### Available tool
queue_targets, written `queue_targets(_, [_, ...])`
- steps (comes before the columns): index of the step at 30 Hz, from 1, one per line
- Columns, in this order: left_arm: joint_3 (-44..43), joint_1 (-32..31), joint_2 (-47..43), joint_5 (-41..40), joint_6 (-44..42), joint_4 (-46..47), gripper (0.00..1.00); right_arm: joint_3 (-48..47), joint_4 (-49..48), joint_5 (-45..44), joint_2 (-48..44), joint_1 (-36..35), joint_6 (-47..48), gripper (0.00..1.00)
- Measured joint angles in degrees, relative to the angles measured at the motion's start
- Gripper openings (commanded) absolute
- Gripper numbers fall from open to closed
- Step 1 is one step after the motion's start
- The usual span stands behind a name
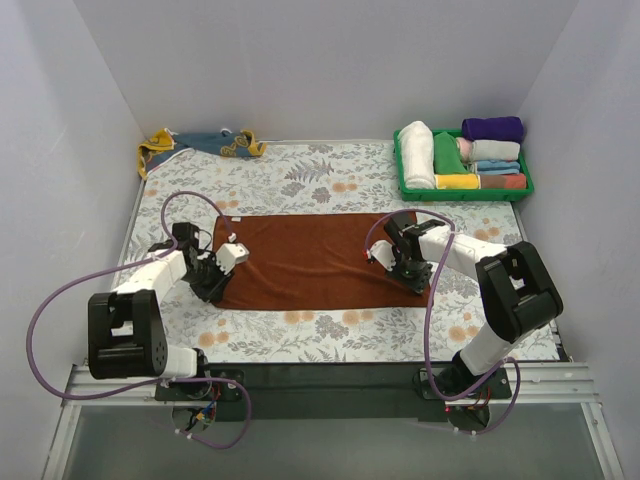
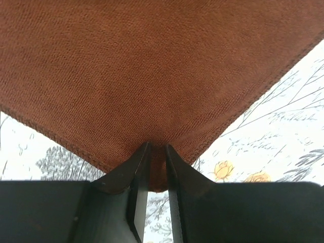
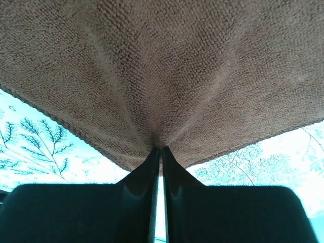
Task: Roll the towels
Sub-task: Flatten the towel
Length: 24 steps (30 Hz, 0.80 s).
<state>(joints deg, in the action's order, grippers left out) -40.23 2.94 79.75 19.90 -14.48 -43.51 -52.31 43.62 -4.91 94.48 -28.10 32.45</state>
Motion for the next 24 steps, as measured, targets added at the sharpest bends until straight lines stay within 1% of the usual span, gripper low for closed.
queue_targets(5, [-0.07,1.44,-0.35,-2.58,-1.20,-1.57,0.17,0.04,0.00,-0.09,-0.04,-0.07,0.04,0.12])
queue_targets(13, [-0.76,1.97,-0.11,-5.70,-3.87,-5.18,0.17,0.33,0.13,0.15,-0.35,-0.07,1.01,0.14])
queue_targets(16, [-1.31,2.01,0.35,-6.16,-4.46,-6.58,0.21,0.52,0.31,0.33,-0.57,-0.20,1.79,0.19])
queue_targets(17, [-1.73,2.05,0.72,-6.25,-4.59,-7.34,0.22,0.61,0.44,0.39,-0.66,-0.33,2.08,0.25])
queue_targets(19, [-3.23,2.29,2.08,-6.16,-4.59,-9.68,0.26,0.61,1.27,0.61,-0.66,-0.59,2.45,0.31])
queue_targets(20, [-3.93,2.43,2.67,-6.14,-4.61,-10.54,0.28,0.55,1.68,0.74,-0.66,-0.61,2.49,0.36])
queue_targets(21, [-4.92,2.62,3.37,-5.55,-4.46,-11.54,0.31,0.20,2.58,1.14,-0.70,-0.59,2.36,0.37])
queue_targets(24, [-9.55,2.91,4.74,-3.58,-3.69,-14.32,0.34,-1.62,5.68,2.56,0.11,-0.63,2.23,0.41])
